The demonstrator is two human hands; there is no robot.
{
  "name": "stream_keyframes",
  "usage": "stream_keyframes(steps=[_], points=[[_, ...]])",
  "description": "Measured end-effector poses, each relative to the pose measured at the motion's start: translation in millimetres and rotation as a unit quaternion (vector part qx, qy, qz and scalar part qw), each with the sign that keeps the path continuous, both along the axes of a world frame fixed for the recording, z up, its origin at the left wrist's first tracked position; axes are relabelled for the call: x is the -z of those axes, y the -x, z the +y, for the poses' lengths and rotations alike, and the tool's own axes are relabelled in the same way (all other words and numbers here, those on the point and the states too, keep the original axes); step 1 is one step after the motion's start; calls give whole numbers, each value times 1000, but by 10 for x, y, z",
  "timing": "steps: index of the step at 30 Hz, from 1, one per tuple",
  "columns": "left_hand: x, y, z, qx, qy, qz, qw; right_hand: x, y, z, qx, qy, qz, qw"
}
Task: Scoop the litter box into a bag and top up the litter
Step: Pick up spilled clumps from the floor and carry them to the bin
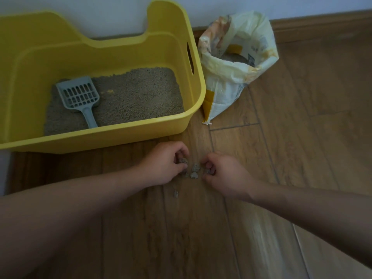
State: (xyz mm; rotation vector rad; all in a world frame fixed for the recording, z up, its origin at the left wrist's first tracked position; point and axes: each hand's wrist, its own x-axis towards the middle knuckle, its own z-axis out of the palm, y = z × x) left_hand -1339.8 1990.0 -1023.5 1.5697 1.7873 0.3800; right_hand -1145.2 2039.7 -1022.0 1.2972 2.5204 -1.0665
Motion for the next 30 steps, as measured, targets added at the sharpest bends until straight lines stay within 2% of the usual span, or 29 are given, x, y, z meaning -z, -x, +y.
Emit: stream_keyframes(steps=[8,17,30], points=[[7,-2,-114,40,7,34,999,-43,114,77,-55,-5,25,998],[84,-52,-125,97,37,76,992,30,157,78,-76,11,-12,997],[18,13,-208,17,22,7,1000,-12,146,57,-58,-10,-1,998]])
